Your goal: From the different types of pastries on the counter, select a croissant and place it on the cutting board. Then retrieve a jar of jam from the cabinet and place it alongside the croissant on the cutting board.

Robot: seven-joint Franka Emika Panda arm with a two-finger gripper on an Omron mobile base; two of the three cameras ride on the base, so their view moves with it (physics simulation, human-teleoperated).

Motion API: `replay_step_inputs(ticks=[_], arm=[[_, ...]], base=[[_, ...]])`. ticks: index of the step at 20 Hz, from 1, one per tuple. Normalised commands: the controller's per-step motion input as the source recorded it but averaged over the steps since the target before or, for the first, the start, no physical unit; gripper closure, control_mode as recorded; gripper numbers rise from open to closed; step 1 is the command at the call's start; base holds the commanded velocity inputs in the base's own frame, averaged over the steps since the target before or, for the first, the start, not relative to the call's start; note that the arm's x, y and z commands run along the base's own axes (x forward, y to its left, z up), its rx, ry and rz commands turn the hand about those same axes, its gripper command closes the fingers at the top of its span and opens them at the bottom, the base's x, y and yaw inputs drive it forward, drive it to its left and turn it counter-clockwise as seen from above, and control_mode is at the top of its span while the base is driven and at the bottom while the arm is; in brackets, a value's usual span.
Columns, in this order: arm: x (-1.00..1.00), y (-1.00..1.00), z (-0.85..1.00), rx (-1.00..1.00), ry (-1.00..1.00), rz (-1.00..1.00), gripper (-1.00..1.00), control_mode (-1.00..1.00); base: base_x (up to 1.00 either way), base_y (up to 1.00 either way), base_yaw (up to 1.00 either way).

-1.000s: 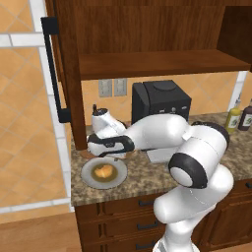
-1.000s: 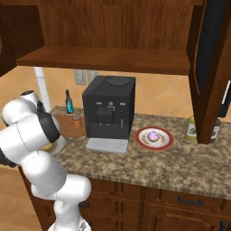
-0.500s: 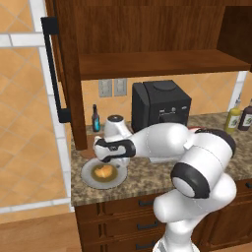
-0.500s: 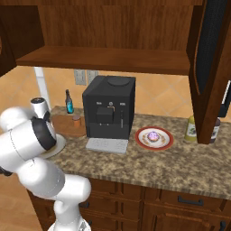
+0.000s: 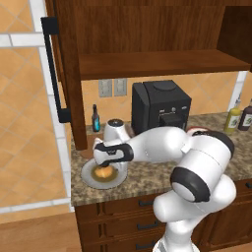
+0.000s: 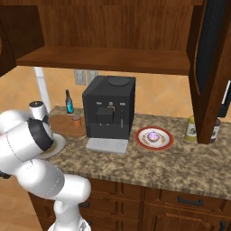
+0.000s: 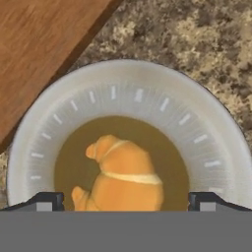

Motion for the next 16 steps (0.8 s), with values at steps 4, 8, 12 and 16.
replay_step_inputs(ticks=[4, 8, 12, 16], arm=[[0.06, 0.38, -0.09, 0.00, 0.04, -0.07, -1.00, -1.00], [0.00, -0.12, -0.23, -0.02, 0.06, -0.01, -1.00, -1.00], [0.00, -0.24, -0.29, -0.04, 0.12, -0.04, -1.00, -1.00], [0.07, 0.06, -0.07, -0.05, -0.02, -0.02, -1.00, -1.00]], base=[[0.00, 0.00, 0.00], [0.00, 0.00, 0.00], [0.00, 0.00, 0.00], [0.00, 0.00, 0.00]])
